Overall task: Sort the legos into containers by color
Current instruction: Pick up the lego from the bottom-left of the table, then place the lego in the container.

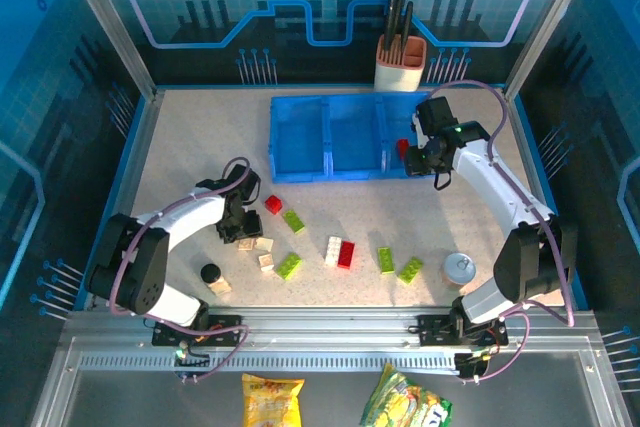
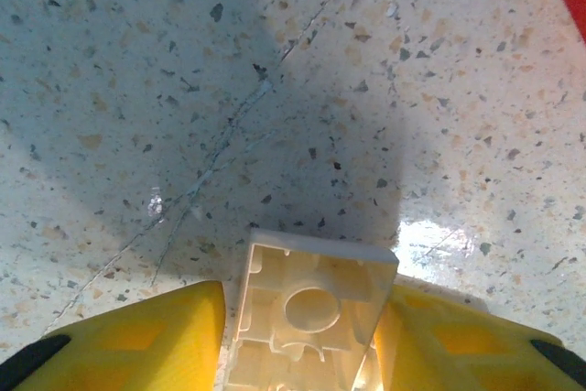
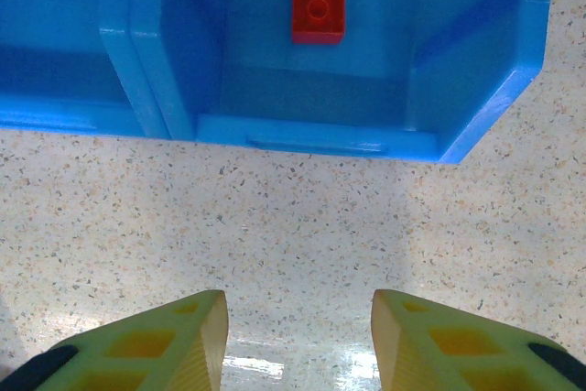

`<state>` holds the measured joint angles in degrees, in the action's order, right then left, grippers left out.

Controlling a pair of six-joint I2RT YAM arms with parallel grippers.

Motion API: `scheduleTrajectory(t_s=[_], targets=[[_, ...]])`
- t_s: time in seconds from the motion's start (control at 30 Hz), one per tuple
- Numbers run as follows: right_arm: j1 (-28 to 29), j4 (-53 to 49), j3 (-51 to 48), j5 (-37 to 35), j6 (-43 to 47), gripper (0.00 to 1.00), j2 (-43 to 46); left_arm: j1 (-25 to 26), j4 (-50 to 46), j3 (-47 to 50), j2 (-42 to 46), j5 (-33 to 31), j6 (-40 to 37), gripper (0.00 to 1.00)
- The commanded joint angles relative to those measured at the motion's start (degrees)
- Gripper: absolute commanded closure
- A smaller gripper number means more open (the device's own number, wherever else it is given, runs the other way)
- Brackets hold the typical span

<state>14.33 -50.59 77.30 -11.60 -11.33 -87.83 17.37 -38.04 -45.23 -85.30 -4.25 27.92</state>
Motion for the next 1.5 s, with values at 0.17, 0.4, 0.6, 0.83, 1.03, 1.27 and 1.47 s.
scheduleTrajectory(t_s=[0.17, 0.4, 0.6, 0.83, 1.03, 1.27, 1.47], targets=[[1.0, -1.8, -0.8, -0.4, 0.2, 0.54, 1.9, -0.2, 0.5, 0.2, -0.3, -0.1, -1.7, 0.59], [1.2, -2.0, -1.1, -0.6, 0.0, 0.54, 2.6, -0.2, -0.4, -0.9, 1.5, 0.0, -2.0, 0.64], [1.2, -2.1, -1.4, -0.9, 0.0, 0.54, 3.0, -0.2, -3.3, -4.6, 3.8, 0.0, -2.6, 0.64], [1.2, -2.1, -2.8, -0.6, -0.4, 0.55, 4.2, -0.2, -6.7, -12.2, 5.5, 0.2, -3.8, 0.64], [1.4, -2.5, -4.5, -0.7, -0.6, 0.54, 5.8, 0.3, -8.6, -21.4, 2.4, 1.0, -4.8, 0.64], [1.7, -3.2, -7.2, -1.1, -1.1, 0.55, 8.3, 3.6, -9.5, -32.7, -4.7, 0.5, -6.0, 0.64], [1.7, -3.8, -8.8, -1.2, -1.4, 0.54, 10.3, 6.7, -10.0, -42.2, -12.5, 0.3, -6.3, 0.64]])
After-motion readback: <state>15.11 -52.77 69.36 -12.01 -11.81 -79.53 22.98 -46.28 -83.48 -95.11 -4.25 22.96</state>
